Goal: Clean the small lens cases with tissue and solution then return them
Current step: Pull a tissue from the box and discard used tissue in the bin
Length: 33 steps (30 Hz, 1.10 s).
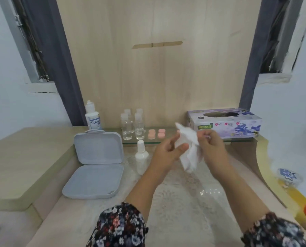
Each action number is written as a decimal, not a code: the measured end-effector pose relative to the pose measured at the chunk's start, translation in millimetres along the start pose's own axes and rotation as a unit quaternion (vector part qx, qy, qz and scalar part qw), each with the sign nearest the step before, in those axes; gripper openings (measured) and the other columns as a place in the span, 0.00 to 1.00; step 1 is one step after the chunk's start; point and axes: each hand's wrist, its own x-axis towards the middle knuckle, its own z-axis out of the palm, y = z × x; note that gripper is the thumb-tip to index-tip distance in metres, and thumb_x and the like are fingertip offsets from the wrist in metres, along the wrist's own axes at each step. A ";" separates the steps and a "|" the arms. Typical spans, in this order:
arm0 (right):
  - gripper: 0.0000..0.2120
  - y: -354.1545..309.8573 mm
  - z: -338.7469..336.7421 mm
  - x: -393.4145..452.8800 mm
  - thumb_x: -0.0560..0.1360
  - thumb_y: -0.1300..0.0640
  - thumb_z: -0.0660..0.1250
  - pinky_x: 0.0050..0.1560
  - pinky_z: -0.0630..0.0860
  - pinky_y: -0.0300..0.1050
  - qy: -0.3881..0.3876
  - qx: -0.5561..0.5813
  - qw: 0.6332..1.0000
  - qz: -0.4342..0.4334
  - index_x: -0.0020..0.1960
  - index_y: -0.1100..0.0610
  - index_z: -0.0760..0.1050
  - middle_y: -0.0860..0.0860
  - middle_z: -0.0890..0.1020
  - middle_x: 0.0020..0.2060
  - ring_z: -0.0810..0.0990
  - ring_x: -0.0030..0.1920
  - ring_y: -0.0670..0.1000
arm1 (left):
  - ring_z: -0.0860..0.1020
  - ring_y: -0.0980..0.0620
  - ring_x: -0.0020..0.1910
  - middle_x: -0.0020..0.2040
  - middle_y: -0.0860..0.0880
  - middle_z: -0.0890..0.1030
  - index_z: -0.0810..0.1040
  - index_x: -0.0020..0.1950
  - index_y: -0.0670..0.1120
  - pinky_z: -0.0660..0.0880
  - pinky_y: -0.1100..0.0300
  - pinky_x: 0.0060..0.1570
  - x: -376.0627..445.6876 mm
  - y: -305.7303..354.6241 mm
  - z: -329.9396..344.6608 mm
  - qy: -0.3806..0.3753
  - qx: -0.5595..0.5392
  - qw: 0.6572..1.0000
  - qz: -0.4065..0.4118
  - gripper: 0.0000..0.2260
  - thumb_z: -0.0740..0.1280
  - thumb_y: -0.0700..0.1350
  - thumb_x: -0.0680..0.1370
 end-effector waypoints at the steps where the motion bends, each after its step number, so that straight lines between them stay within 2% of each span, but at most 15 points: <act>1: 0.05 9.5 4.2 -12.7 0.80 0.61 0.62 0.33 0.70 0.34 -0.019 0.010 1.000 0.021 0.46 0.56 0.73 0.49 0.79 0.37 0.76 0.35 0.44 | 0.80 0.61 0.47 0.49 0.53 0.82 0.76 0.59 0.46 0.76 0.67 0.47 -7.1 -6.3 -4.6 0.009 -0.016 1.000 -0.014 0.12 0.70 0.38 0.76; 4: 0.02 32.4 12.4 -41.8 0.78 0.61 0.66 0.37 0.73 0.40 -0.085 0.051 0.992 0.078 0.49 0.55 0.75 0.52 0.83 0.39 0.80 0.36 0.46 | 0.81 0.54 0.43 0.44 0.47 0.83 0.80 0.47 0.46 0.77 0.59 0.46 -24.3 -22.2 -21.5 0.061 0.007 0.998 -0.027 0.07 0.70 0.35 0.74; 6: 0.08 39.4 15.0 -53.2 0.75 0.65 0.69 0.37 0.75 0.39 -0.124 0.076 0.985 0.094 0.52 0.56 0.77 0.55 0.83 0.39 0.81 0.37 0.47 | 0.81 0.54 0.43 0.44 0.49 0.84 0.81 0.49 0.47 0.78 0.60 0.43 -31.9 -29.8 -31.1 0.092 0.008 0.995 -0.038 0.09 0.69 0.34 0.74; 8: 0.10 42.2 16.3 -58.0 0.72 0.69 0.70 0.40 0.76 0.38 -0.136 0.063 0.985 0.086 0.49 0.56 0.80 0.53 0.85 0.40 0.82 0.40 0.47 | 0.81 0.54 0.42 0.42 0.52 0.84 0.81 0.49 0.47 0.77 0.63 0.40 -36.4 -34.9 -36.5 0.122 -0.027 0.991 -0.046 0.11 0.64 0.32 0.77; 10: 0.12 43.6 17.6 -61.4 0.72 0.70 0.70 0.45 0.77 0.40 -0.130 0.045 0.987 0.077 0.44 0.54 0.82 0.50 0.86 0.41 0.83 0.42 0.47 | 0.79 0.51 0.41 0.39 0.50 0.82 0.81 0.46 0.45 0.76 0.61 0.40 -39.5 -36.8 -39.1 0.124 -0.093 0.986 -0.062 0.09 0.62 0.38 0.80; 12: 0.13 46.2 18.0 -62.6 0.71 0.71 0.70 0.48 0.78 0.44 -0.121 0.030 0.990 0.067 0.43 0.53 0.83 0.50 0.86 0.41 0.83 0.45 0.50 | 0.80 0.51 0.42 0.41 0.48 0.83 0.79 0.50 0.44 0.76 0.58 0.43 -41.9 -37.7 -39.5 0.093 -0.117 0.987 -0.061 0.06 0.65 0.44 0.79; 14: 0.12 47.6 18.2 -63.8 0.70 0.70 0.72 0.47 0.78 0.43 -0.127 0.031 0.990 0.059 0.42 0.53 0.83 0.51 0.86 0.40 0.83 0.45 0.52 | 0.81 0.55 0.43 0.44 0.49 0.83 0.75 0.58 0.47 0.77 0.62 0.44 -41.8 -41.9 -39.3 0.081 -0.049 0.994 -0.060 0.14 0.72 0.41 0.74; 16: 0.12 48.8 18.2 -64.1 0.70 0.70 0.72 0.44 0.78 0.39 -0.133 0.026 0.989 0.052 0.41 0.53 0.83 0.50 0.86 0.40 0.83 0.44 0.51 | 0.81 0.58 0.42 0.44 0.52 0.83 0.74 0.60 0.50 0.76 0.66 0.42 -42.3 -43.5 -38.6 0.081 0.008 0.994 -0.066 0.21 0.75 0.36 0.71; 19: 0.11 49.3 17.6 -64.1 0.72 0.68 0.71 0.43 0.78 0.36 -0.133 0.022 0.989 0.055 0.45 0.52 0.83 0.49 0.85 0.42 0.83 0.44 0.48 | 0.79 0.56 0.40 0.41 0.51 0.83 0.80 0.50 0.46 0.74 0.67 0.40 -43.4 -42.6 -41.4 0.110 0.016 0.993 -0.040 0.10 0.73 0.34 0.72; 21: 0.12 52.2 15.7 -62.6 0.74 0.65 0.70 0.40 0.76 0.34 -0.114 -0.030 0.991 0.056 0.47 0.48 0.82 0.46 0.84 0.43 0.81 0.43 0.47 | 0.76 0.57 0.36 0.37 0.50 0.80 0.80 0.44 0.43 0.72 0.68 0.37 -43.8 -44.1 -44.4 0.160 0.047 0.986 0.005 0.03 0.70 0.36 0.75; 23: 0.13 56.1 11.9 -60.4 0.74 0.62 0.70 0.41 0.72 0.30 -0.115 -0.123 0.985 0.045 0.49 0.43 0.80 0.42 0.81 0.46 0.77 0.45 0.43 | 0.74 0.58 0.36 0.37 0.52 0.78 0.77 0.45 0.45 0.71 0.65 0.38 -44.0 -46.8 -44.9 0.201 0.098 0.973 0.053 0.03 0.68 0.39 0.77; 25: 0.15 59.2 9.7 -60.1 0.74 0.58 0.71 0.48 0.70 0.31 -0.156 -0.205 0.966 0.032 0.56 0.43 0.77 0.38 0.77 0.50 0.74 0.50 0.41 | 0.74 0.61 0.35 0.38 0.54 0.78 0.74 0.46 0.51 0.71 0.66 0.37 -46.6 -48.9 -43.6 0.219 0.162 0.958 0.092 0.05 0.66 0.42 0.79; 28: 0.19 67.6 10.1 -59.4 0.74 0.51 0.70 0.58 0.70 0.40 -0.198 -0.300 0.933 0.001 0.65 0.47 0.75 0.39 0.75 0.52 0.72 0.56 0.44 | 0.76 0.59 0.43 0.45 0.54 0.79 0.74 0.50 0.51 0.74 0.62 0.42 -48.8 -56.1 -43.9 0.156 0.303 0.933 0.118 0.06 0.65 0.39 0.78; 30: 0.18 71.4 11.5 -57.8 0.75 0.50 0.69 0.56 0.68 0.39 -0.202 -0.340 0.918 -0.029 0.64 0.50 0.76 0.42 0.76 0.51 0.71 0.55 0.45 | 0.75 0.54 0.45 0.46 0.51 0.79 0.76 0.50 0.48 0.74 0.56 0.43 -49.5 -60.9 -42.4 0.087 0.399 0.903 0.131 0.07 0.64 0.37 0.76; 33: 0.14 74.8 12.9 -57.1 0.76 0.48 0.68 0.52 0.69 0.40 -0.196 -0.346 0.916 -0.050 0.60 0.50 0.79 0.44 0.77 0.46 0.71 0.50 0.46 | 0.74 0.51 0.42 0.43 0.49 0.76 0.77 0.51 0.48 0.74 0.52 0.42 -51.7 -62.2 -39.0 0.030 0.467 0.874 0.132 0.08 0.64 0.39 0.75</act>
